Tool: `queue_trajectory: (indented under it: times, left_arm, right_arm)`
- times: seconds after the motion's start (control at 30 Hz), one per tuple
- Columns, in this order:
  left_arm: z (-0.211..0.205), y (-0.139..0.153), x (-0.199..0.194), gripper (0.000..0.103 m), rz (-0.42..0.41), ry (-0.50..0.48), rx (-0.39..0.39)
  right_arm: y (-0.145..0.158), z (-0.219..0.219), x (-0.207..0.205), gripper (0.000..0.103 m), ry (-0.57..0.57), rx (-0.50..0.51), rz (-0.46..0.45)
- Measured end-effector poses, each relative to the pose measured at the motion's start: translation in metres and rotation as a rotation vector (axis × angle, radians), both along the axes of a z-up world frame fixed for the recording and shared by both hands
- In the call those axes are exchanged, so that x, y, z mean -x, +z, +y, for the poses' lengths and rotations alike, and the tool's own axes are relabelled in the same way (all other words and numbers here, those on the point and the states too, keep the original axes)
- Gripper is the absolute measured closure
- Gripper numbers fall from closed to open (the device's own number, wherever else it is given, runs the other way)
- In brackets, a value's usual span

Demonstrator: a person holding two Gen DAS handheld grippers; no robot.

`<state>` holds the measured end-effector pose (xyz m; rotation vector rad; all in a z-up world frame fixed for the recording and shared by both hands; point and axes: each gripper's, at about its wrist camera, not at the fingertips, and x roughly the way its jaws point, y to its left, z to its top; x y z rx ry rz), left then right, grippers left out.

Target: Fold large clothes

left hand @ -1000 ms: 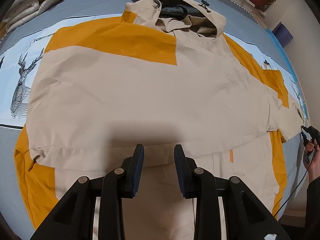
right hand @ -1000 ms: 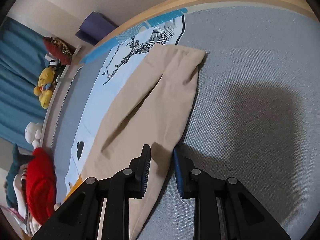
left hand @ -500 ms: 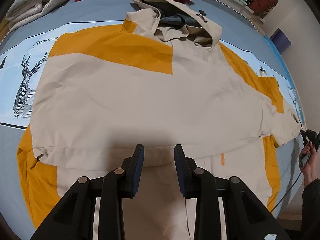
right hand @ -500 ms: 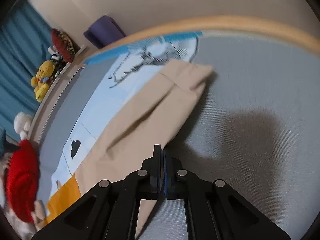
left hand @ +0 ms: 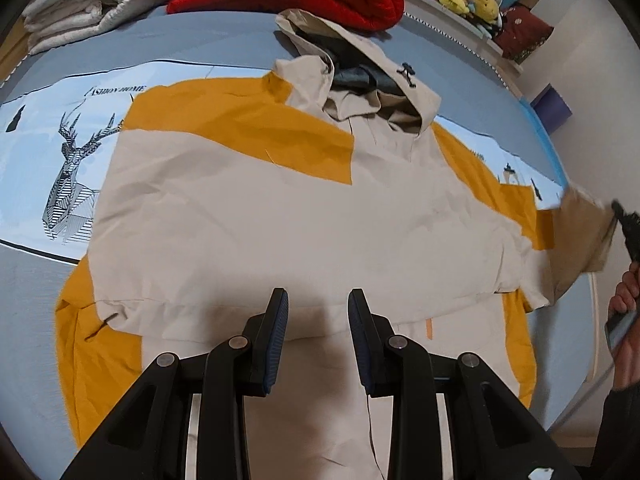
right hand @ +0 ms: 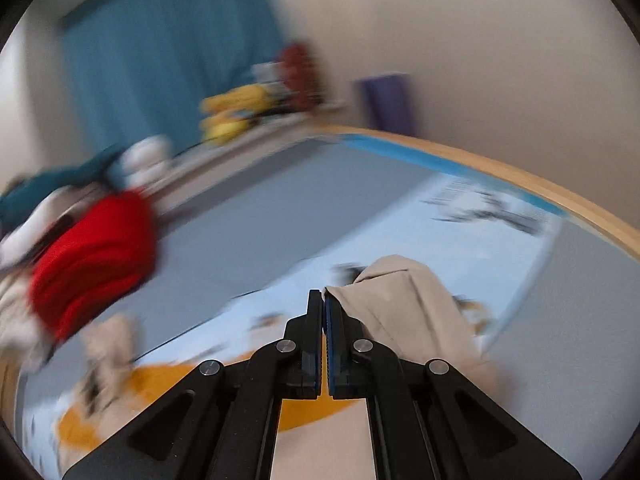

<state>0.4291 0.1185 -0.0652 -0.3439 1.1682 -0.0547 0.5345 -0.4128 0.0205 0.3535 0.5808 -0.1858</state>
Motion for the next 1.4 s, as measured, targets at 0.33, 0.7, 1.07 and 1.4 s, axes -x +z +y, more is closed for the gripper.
queue_trajectory:
  times: [0.33,0.7,1.07,1.4]
  left_arm:
    - [0.025,0.016,0.009,0.075,-0.020,0.037,0.048]
    - [0.035,0.010,0.006,0.075,-0.004,0.050,0.043]
    - [0.004,-0.005,-0.006,0.075,0.003,0.013,0.018]
    - [-0.046,-0.008,-0.008,0.075,-0.025,-0.148,0.030]
  right_arm:
    - [-0.005,0.257,0.043,0.101,0.523,-0.042,0.165]
    - [-0.072,0.278,0.079,0.091,0.570,-0.082,0.392]
    - [-0.074,0.168,0.042,0.068,0.339,-0.189,0.337]
    - [-0.171,0.176,0.014,0.067,0.402,-0.383,0.668]
